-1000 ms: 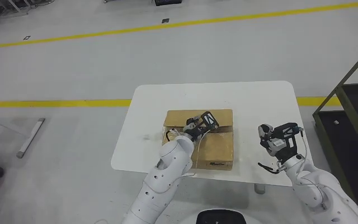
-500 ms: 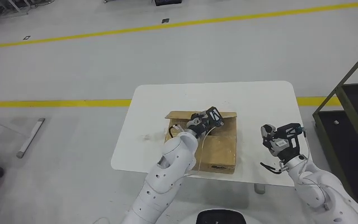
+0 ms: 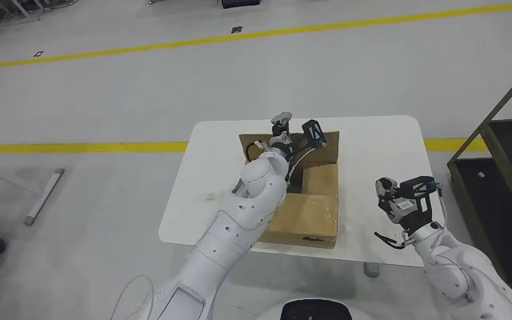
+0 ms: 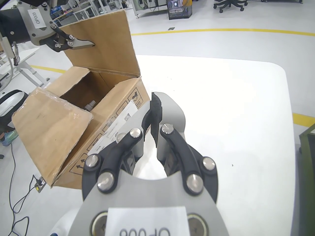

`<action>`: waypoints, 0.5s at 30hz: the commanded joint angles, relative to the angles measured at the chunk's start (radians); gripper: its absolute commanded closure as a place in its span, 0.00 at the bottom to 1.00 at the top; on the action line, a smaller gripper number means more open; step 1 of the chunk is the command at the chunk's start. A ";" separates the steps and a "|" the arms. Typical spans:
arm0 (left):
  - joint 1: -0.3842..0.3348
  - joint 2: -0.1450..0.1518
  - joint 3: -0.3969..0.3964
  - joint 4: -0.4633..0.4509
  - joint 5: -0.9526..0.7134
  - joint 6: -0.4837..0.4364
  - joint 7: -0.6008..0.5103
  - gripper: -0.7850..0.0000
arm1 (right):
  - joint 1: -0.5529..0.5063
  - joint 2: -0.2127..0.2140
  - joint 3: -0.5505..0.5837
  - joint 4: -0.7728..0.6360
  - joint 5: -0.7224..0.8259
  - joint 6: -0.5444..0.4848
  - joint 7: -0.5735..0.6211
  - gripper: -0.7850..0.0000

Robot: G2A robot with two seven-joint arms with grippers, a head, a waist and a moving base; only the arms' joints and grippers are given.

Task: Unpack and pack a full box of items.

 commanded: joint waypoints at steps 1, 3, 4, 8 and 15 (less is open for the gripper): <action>-0.025 -0.015 0.016 0.058 -0.018 -0.006 -0.009 0.00 | -0.001 0.000 0.000 -0.002 -0.001 0.001 -0.001 1.00; -0.051 -0.031 0.035 0.105 -0.023 0.002 -0.009 0.00 | -0.002 0.000 0.000 -0.003 -0.002 0.002 -0.002 1.00; -0.061 -0.040 0.045 0.125 -0.028 0.003 -0.009 0.00 | -0.002 0.000 0.000 -0.004 -0.002 0.002 -0.003 1.00; -0.095 -0.070 0.072 0.208 -0.052 0.015 -0.006 0.00 | -0.004 0.000 0.000 -0.006 -0.005 0.001 -0.001 1.00; -0.135 -0.113 0.101 0.322 -0.074 0.034 0.011 0.00 | -0.008 0.000 0.002 -0.012 0.000 0.002 -0.011 1.00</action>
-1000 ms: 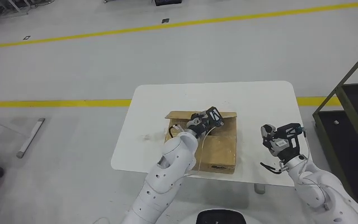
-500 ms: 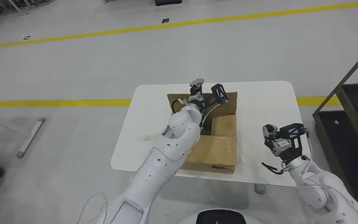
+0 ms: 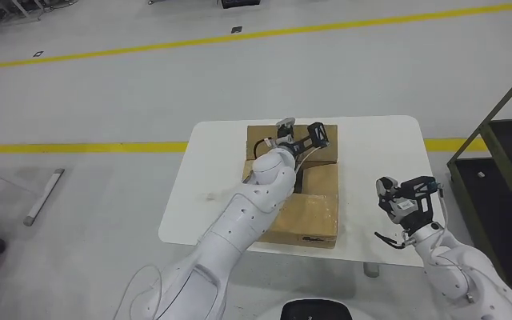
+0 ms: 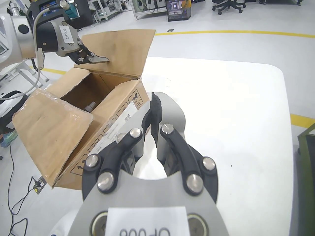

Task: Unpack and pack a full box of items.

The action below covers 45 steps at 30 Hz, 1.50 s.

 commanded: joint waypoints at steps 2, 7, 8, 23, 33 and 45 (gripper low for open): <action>-0.011 -0.013 0.001 0.031 -0.014 0.016 0.008 0.00 | -0.002 -0.001 0.001 -0.001 0.021 -0.011 -0.008 1.00; -0.010 -0.022 -0.036 0.039 -0.074 0.065 0.028 0.00 | -0.004 -0.005 0.033 0.024 0.269 -0.108 -0.054 1.00; -0.001 -0.020 -0.062 0.026 -0.119 0.083 0.049 0.00 | -0.003 -0.006 0.037 0.032 0.322 -0.131 -0.051 1.00; 0.521 0.148 -0.447 -0.764 -0.076 0.031 -0.046 0.00 | 0.073 0.013 0.015 0.104 0.486 -0.431 0.206 1.00; 0.825 0.191 -0.565 -1.166 -0.031 -0.070 -0.107 0.00 | 0.080 0.014 0.014 0.106 0.460 -0.434 0.211 1.00; 0.883 0.196 -0.583 -1.215 -0.046 -0.041 -0.098 0.00 | 0.122 0.018 -0.053 0.133 0.457 -0.362 0.309 0.52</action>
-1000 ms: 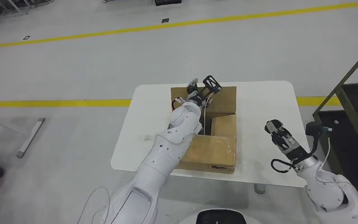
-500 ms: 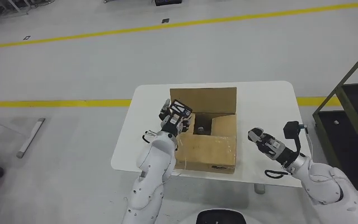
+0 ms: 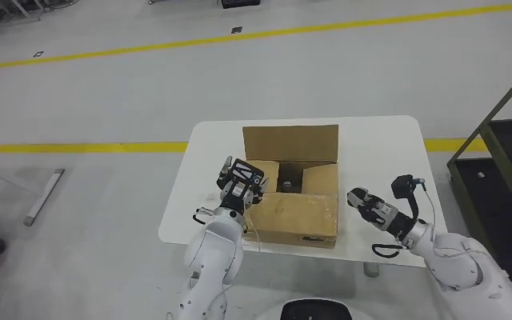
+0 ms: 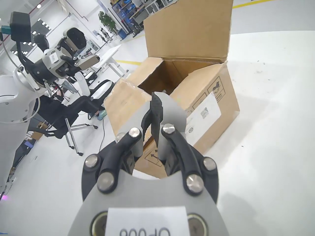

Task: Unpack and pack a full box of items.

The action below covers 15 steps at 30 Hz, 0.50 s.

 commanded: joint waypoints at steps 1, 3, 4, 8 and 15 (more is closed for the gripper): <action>0.000 0.000 0.000 0.000 0.000 0.000 0.000 0.00 | 0.016 0.000 -0.018 0.007 -0.015 0.009 0.018 0.51; 0.000 0.000 0.000 0.000 0.000 0.000 0.000 0.00 | 0.034 -0.001 -0.036 0.017 -0.033 0.022 0.016 0.52; 0.000 0.000 0.000 0.000 0.000 0.000 0.000 0.00 | 0.041 -0.002 -0.046 0.024 -0.035 0.029 0.013 0.53; 0.000 0.000 0.000 0.000 0.000 0.000 0.000 0.00 | 0.069 -0.003 -0.074 0.047 -0.066 0.043 0.019 0.52; 0.000 0.000 0.000 0.000 0.000 0.000 0.000 0.00 | 0.107 -0.002 -0.115 0.068 -0.131 0.054 0.027 0.51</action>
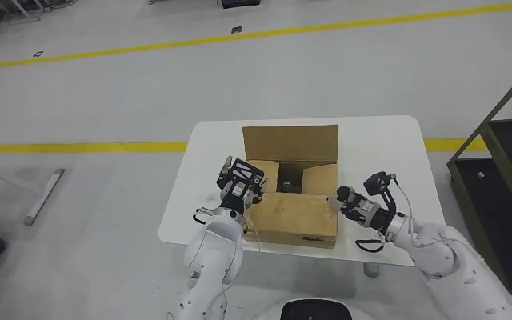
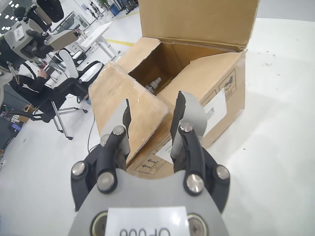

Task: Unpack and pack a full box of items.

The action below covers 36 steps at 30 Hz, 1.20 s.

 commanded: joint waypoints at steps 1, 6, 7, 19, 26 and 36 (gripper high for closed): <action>0.000 0.000 0.000 0.000 0.000 0.000 0.000 0.00 | 0.006 0.000 -0.011 -0.001 -0.004 -0.005 0.008 0.52; 0.000 0.000 0.000 0.000 0.000 0.000 0.000 0.00 | 0.003 0.007 -0.006 -0.006 0.067 -0.068 0.060 0.52; 0.000 0.000 0.000 0.000 0.000 0.000 0.000 0.00 | 0.002 0.010 0.007 -0.006 0.090 -0.081 0.075 0.54; 0.000 0.000 0.000 0.000 0.000 0.000 0.000 0.00 | -0.068 0.041 0.040 -0.092 0.283 -0.180 0.265 0.54; 0.000 0.000 0.000 0.000 0.000 0.000 0.000 0.00 | -0.080 0.049 0.022 -0.115 0.267 -0.172 0.291 0.64; 0.000 0.000 0.000 0.000 0.000 0.000 0.000 0.00 | -0.074 0.052 0.014 -0.167 -0.018 -0.144 0.115 1.00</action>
